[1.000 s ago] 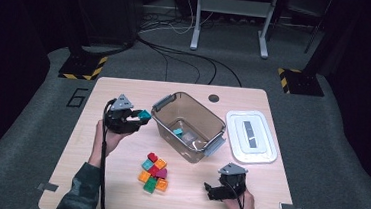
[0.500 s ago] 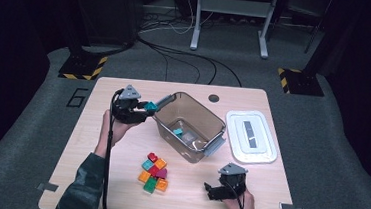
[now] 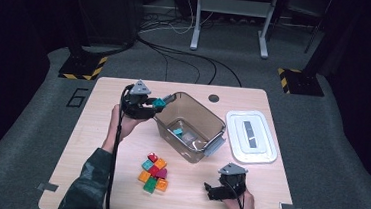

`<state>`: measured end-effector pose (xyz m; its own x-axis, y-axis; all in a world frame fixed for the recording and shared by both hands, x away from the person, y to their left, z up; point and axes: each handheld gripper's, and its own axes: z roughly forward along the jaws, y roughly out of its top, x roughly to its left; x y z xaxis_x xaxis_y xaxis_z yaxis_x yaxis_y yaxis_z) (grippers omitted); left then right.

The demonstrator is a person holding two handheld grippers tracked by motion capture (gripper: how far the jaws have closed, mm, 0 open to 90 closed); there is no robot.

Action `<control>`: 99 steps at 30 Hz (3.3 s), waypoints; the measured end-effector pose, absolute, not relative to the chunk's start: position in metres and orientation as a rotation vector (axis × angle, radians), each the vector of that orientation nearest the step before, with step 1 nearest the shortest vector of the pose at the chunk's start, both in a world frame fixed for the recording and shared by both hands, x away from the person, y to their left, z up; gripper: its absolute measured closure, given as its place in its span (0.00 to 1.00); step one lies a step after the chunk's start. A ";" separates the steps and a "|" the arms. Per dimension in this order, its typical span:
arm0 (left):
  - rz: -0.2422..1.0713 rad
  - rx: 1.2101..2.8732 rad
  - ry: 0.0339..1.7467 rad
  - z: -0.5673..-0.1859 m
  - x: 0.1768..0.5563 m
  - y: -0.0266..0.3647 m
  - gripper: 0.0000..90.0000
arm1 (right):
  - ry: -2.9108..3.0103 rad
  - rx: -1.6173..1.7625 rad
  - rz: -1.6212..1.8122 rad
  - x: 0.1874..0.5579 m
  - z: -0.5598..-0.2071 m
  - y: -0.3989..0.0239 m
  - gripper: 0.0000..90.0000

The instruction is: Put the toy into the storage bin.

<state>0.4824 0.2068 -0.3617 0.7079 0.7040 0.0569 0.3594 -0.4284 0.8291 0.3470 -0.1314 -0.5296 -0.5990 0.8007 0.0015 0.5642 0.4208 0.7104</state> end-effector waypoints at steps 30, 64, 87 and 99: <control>0.445 2.145 0.852 -0.394 0.504 0.181 0.58 | 2.343 1.172 0.978 0.347 -0.530 -0.131 0.00; 0.522 2.028 0.903 -0.414 0.416 0.244 0.14 | 2.342 1.172 0.978 0.347 -0.530 -0.131 0.00; 0.333 2.115 1.007 -0.501 0.411 0.222 0.03 | 2.343 1.173 0.978 0.347 -0.530 -0.131 0.00; 0.287 2.111 0.992 -0.505 0.408 0.224 0.46 | 2.342 1.172 0.978 0.347 -0.530 -0.131 0.00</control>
<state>0.4081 0.2241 -0.5054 0.6714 0.7323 -0.1137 0.5587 -0.3994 0.7268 0.3470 -0.1314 -0.5296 -0.5996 0.8003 0.0006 0.5631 0.4214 0.7109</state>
